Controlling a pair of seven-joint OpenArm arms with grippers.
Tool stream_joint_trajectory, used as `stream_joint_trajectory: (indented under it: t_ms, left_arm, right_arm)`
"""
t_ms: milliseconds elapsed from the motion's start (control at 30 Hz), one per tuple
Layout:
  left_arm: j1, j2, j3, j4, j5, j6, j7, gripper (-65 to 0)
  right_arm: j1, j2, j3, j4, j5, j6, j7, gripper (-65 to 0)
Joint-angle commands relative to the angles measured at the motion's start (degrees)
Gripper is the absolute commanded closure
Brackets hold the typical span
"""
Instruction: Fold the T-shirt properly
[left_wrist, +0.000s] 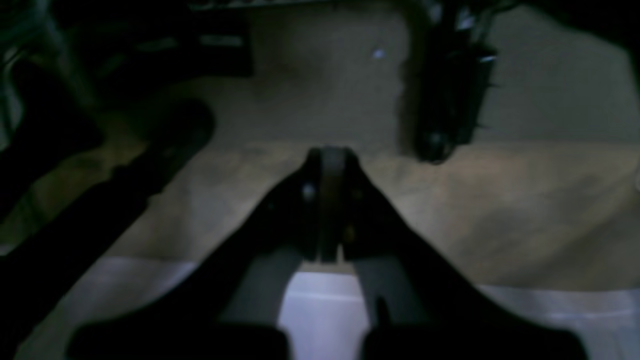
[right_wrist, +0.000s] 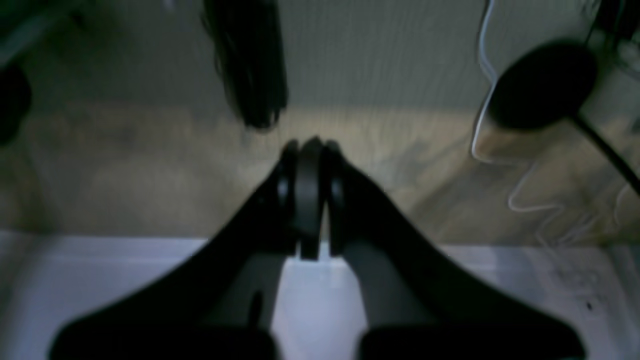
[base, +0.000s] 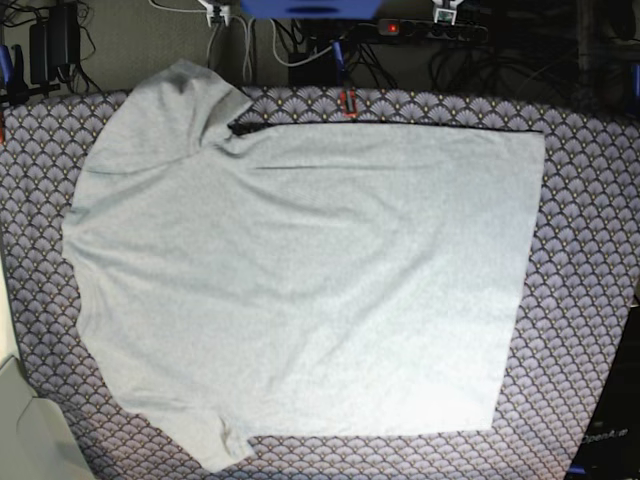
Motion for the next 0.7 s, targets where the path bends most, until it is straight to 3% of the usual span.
stream_joint_trajectory:
  t_ms: [0, 200, 400, 567, 667]
  left_arm:
    - [1.3, -0.24, -0.12, 1.67, 0.1, 0.03, -0.51, -0.3]
    - [9.03, -0.95, -6.54, 14.77, 0.1, -0.23, -0.51, -0.3]
    - [21.69, -2.35, -7.95, 39.65, 0.19, -0.41, -0.24, -0.3]
    - [30.04, -2.79, -8.12, 59.69, 0.1, -0.41, 8.2, -0.3]
    - [33.3, -2.79, -8.21, 69.01, 0.1, -0.41, 10.31, -0.3]
  right_arm:
    - [-2.97, 0.39, -0.03, 4.29, 0.14, 0.47, 0.07, 0.0]
    - [-15.98, 0.74, 0.06, 29.43, 0.14, 0.47, -2.21, 0.0]
    - [-26.62, 1.53, 0.24, 47.45, 0.32, 0.47, -2.3, 0.0]
    - [-34.26, 2.14, 0.41, 60.11, 0.32, 0.47, -2.3, 0.0]
    - [-37.25, 2.41, 0.41, 66.97, 0.32, 0.47, -2.39, 0.0]
